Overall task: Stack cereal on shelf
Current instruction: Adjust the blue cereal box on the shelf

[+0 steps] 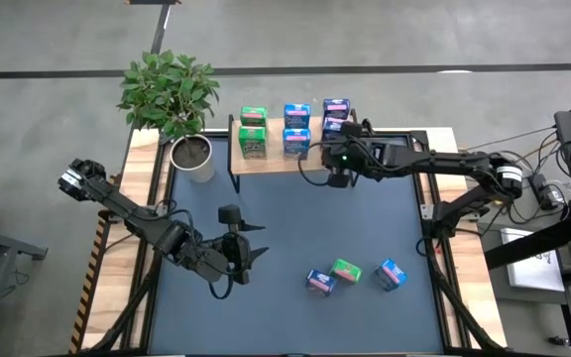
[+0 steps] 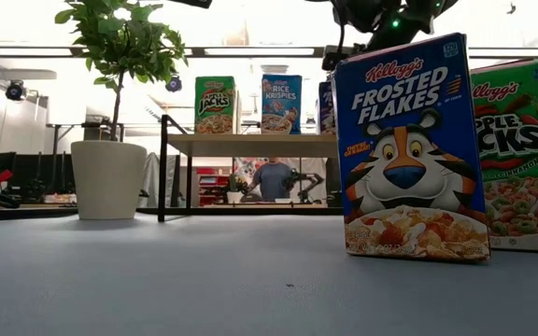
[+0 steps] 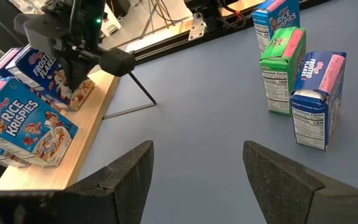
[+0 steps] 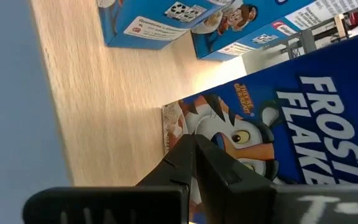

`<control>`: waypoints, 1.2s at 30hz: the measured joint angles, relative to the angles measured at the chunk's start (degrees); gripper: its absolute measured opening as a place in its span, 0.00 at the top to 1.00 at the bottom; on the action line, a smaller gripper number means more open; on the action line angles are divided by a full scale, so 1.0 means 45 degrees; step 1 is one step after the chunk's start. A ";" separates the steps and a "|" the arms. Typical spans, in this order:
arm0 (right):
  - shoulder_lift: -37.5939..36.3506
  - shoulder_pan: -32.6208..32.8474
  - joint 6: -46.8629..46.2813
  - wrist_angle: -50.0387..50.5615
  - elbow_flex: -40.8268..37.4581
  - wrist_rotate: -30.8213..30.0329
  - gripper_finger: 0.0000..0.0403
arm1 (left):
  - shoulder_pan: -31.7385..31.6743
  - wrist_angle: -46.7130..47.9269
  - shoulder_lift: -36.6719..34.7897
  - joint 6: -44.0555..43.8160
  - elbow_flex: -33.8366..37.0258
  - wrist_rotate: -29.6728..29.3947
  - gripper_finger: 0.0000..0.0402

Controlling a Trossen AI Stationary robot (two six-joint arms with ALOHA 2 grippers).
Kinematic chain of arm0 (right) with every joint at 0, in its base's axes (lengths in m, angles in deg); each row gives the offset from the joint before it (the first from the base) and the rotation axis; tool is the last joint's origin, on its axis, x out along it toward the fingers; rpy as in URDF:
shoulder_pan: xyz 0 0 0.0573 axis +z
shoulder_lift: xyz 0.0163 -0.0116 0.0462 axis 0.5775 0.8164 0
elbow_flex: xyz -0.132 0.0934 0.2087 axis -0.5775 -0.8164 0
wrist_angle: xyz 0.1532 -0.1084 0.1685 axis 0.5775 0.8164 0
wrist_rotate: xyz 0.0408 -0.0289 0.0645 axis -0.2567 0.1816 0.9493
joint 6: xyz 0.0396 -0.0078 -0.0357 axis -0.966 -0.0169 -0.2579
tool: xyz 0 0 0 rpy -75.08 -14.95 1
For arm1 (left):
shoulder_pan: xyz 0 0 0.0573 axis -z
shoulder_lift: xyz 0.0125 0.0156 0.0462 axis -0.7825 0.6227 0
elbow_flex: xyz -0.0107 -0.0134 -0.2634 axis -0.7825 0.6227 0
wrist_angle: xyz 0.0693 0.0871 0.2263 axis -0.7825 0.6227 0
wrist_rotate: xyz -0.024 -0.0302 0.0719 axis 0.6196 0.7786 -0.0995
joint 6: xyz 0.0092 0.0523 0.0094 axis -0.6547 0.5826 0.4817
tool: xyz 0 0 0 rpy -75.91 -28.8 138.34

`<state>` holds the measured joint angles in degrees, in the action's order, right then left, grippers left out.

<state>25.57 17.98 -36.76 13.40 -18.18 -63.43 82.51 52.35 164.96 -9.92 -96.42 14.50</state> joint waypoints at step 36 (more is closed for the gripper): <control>-0.0689 0.0000 -0.0120 0.1147 -0.0038 -0.0665 0.98 | 0.0005 0.0554 0.0000 -0.0592 0.0005 0.0005 0.42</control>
<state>22.47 17.98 -37.30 18.56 -18.35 -66.42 82.53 54.84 164.96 -12.59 -96.40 14.53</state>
